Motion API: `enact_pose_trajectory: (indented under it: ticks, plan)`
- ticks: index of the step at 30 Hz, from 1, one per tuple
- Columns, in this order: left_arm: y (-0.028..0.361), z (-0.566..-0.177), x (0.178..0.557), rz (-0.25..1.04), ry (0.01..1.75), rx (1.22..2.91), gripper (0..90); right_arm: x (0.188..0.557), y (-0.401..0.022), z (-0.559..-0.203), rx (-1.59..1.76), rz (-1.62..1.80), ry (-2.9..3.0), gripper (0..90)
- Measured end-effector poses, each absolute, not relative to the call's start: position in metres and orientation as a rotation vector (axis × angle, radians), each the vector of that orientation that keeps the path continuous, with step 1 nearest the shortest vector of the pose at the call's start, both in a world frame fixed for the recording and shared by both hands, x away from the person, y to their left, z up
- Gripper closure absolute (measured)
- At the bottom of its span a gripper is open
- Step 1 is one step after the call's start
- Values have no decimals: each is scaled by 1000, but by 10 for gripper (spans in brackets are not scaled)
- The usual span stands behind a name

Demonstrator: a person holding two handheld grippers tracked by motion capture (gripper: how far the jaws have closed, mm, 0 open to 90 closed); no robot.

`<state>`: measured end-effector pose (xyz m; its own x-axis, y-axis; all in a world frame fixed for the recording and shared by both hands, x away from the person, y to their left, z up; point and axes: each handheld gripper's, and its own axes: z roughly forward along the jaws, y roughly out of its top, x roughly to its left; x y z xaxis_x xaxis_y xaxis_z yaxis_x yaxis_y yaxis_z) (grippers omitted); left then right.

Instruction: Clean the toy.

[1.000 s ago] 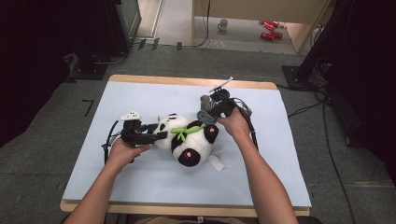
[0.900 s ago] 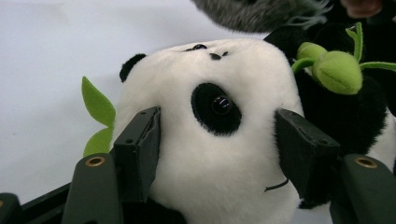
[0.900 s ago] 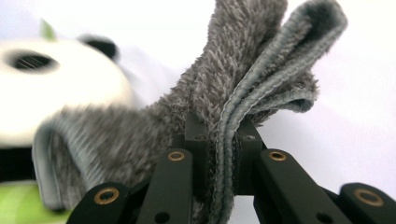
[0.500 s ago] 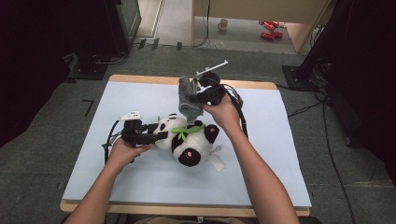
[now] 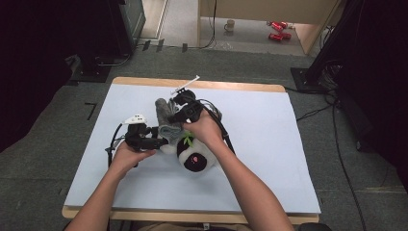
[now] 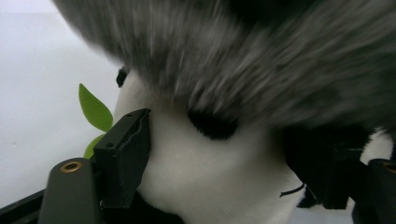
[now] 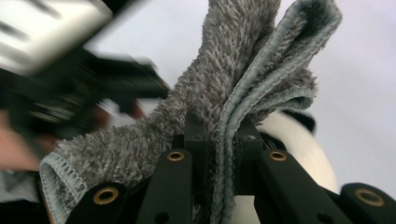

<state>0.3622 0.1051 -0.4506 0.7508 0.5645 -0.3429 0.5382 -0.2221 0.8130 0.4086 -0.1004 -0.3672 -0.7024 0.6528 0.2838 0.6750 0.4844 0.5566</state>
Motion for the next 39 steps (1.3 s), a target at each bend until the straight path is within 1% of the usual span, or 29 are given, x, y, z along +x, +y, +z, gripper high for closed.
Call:
enact_pose_trajectory:
  ticks: [1,4,8,13,14,15,16,17,18,20,22,23,24,28,30,31,34,39]
  plan:
    - [107,-450,363,22,847,1884,211,410,-107,-375,-1246,-1049,-2637,807]
    - [112,-447,365,23,834,1905,188,412,-117,-375,-1288,-1073,-2646,807]
    - [119,-446,366,24,848,1906,173,413,-127,-374,-1334,-1081,-2632,807]
    - [99,-452,363,40,823,1946,111,415,-128,-377,-1325,-1104,-2618,806]
    - [95,-455,363,52,817,1962,71,415,-128,-378,-1329,-1104,-2619,806]
    - [91,-457,363,69,821,1989,71,416,-130,-379,-1330,-1108,-2610,806]
    - [89,-459,363,79,827,1990,72,417,-131,-380,-1329,-1120,-2602,806]
    - [87,-461,363,84,848,1972,118,418,-134,-382,-1337,-1125,-2600,805]
    - [87,-461,364,82,862,1958,118,418,-134,-382,-1337,-1125,-2600,805]
    - [88,-459,365,77,876,1939,148,420,-138,-382,-1360,-1131,-2592,804]
    - [88,-459,365,72,873,1932,187,423,-146,-383,-1378,-1130,-2568,804]
    - [90,-460,366,69,867,1931,225,424,-154,-382,-1410,-1114,-2565,805]
    - [90,-460,366,69,867,1931,235,424,-154,-382,-1410,-1114,-2565,805]
    - [92,-460,367,54,856,1925,255,425,-172,-387,-1489,-1063,-2537,805]
    - [92,-461,368,53,856,1922,255,425,-180,-392,-1509,-1054,-2518,806]
    - [92,-461,368,50,856,1920,254,425,-186,-398,-1531,-996,-2537,806]
    - [92,-460,367,55,848,1910,253,426,-194,-401,-1542,-1006,-2491,805]
    - [92,-457,368,54,862,1911,253,429,-203,-392,-1594,-1011,-2502,806]
